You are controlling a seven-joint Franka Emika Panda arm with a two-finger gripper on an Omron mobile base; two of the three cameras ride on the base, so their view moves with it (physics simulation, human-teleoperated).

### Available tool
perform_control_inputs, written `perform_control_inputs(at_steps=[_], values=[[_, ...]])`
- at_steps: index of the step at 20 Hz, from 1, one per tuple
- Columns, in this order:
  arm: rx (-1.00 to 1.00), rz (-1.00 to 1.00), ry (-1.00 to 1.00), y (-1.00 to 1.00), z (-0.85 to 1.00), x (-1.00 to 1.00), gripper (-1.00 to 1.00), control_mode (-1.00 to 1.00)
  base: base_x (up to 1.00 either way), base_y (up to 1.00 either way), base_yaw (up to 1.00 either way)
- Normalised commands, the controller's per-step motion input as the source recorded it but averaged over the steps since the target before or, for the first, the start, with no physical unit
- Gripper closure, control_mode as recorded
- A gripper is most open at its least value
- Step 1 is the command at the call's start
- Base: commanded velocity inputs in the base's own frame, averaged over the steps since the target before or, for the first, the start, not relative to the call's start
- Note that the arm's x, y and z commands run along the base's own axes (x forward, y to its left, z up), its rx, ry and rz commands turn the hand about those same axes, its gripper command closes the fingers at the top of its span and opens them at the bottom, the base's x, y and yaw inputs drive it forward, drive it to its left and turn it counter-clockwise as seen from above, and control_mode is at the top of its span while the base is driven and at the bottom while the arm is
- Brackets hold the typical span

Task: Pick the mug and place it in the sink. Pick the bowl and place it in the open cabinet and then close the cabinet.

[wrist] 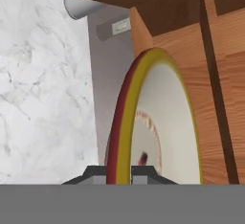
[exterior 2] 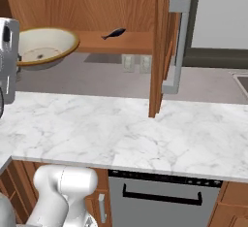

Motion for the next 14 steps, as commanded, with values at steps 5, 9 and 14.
perform_control_inputs(at_steps=[5,9,14], values=[[0.09,0.00,-0.05,0.01,-0.01,0.45,1.00,-1.00,0.00,0.00,0.00],[0.05,0.01,0.00,0.00,0.00,0.37,1.00,-1.00,0.00,0.00,0.00],[0.01,0.00,0.05,0.00,0.00,0.32,1.00,-1.00,0.00,0.00,0.00]])
